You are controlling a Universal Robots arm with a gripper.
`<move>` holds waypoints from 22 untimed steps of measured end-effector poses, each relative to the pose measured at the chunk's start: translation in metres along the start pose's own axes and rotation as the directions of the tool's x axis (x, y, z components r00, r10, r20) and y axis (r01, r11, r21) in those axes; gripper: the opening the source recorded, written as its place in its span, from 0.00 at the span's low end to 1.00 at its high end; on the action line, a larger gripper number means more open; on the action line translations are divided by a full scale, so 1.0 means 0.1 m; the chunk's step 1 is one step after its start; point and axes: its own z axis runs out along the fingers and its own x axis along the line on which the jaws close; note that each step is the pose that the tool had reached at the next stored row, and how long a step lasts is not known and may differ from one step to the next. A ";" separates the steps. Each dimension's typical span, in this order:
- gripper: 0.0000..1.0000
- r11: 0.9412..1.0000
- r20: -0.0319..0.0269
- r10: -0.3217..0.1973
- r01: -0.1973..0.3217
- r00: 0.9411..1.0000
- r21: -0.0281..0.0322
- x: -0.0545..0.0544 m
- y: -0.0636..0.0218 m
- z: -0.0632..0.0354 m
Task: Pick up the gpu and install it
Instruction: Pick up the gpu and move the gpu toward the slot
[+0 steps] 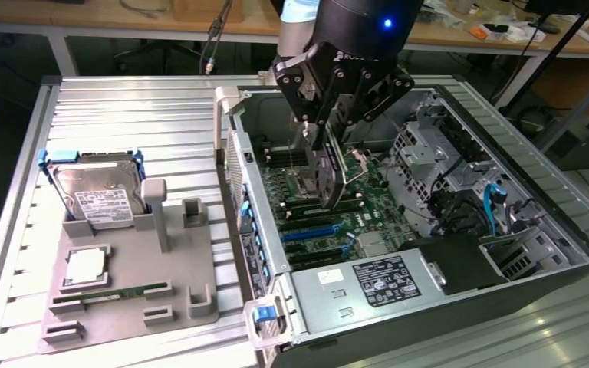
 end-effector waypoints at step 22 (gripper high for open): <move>0.27 1.000 0.000 -0.001 0.001 1.000 0.000 -0.53 0.048 0.011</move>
